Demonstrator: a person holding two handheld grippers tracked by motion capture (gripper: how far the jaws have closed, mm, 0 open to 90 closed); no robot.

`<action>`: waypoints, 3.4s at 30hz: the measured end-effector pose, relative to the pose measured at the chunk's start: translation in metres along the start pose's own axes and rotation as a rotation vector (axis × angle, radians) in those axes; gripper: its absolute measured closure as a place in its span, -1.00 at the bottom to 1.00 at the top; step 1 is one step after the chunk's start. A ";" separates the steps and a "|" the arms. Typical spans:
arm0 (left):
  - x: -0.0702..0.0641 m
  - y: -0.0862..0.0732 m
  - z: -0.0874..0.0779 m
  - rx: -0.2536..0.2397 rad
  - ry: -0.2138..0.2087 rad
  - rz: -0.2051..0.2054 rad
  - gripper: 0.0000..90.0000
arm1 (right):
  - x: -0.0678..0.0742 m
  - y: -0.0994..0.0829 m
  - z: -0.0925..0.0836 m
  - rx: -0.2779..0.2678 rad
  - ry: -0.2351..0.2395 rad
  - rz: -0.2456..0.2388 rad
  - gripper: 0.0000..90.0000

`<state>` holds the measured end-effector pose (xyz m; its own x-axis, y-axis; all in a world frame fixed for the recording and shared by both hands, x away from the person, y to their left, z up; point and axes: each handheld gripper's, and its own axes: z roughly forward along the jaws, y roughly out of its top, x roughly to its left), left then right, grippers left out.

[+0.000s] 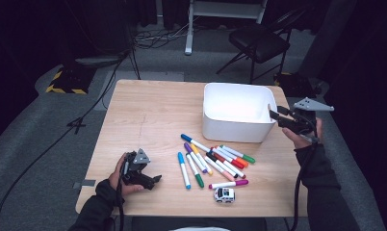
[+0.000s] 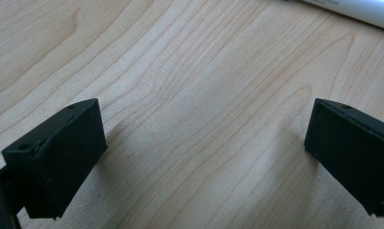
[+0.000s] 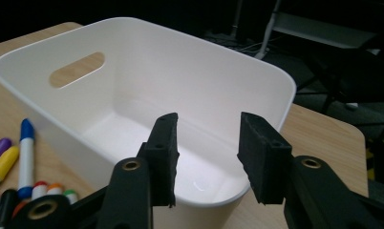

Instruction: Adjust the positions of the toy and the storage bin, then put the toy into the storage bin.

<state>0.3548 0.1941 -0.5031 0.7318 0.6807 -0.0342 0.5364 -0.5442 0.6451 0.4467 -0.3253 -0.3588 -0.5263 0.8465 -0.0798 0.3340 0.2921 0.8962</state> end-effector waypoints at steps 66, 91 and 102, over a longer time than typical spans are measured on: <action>0.002 0.001 0.001 -0.012 0.009 0.033 -0.99 | 0.039 -0.130 0.053 0.205 0.414 -0.186 0.68; 0.002 0.001 0.001 -0.007 -0.004 0.026 -0.99 | 0.037 -0.118 0.033 0.127 0.421 -0.187 0.68; 0.002 0.001 0.001 -0.007 -0.003 0.027 -0.99 | 0.041 -0.094 0.012 0.032 0.460 -0.226 0.68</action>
<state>0.3574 0.1944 -0.5030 0.7474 0.6642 -0.0186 0.5130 -0.5591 0.6513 0.4035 -0.3126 -0.4517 -0.8753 0.4794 -0.0627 0.1927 0.4647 0.8643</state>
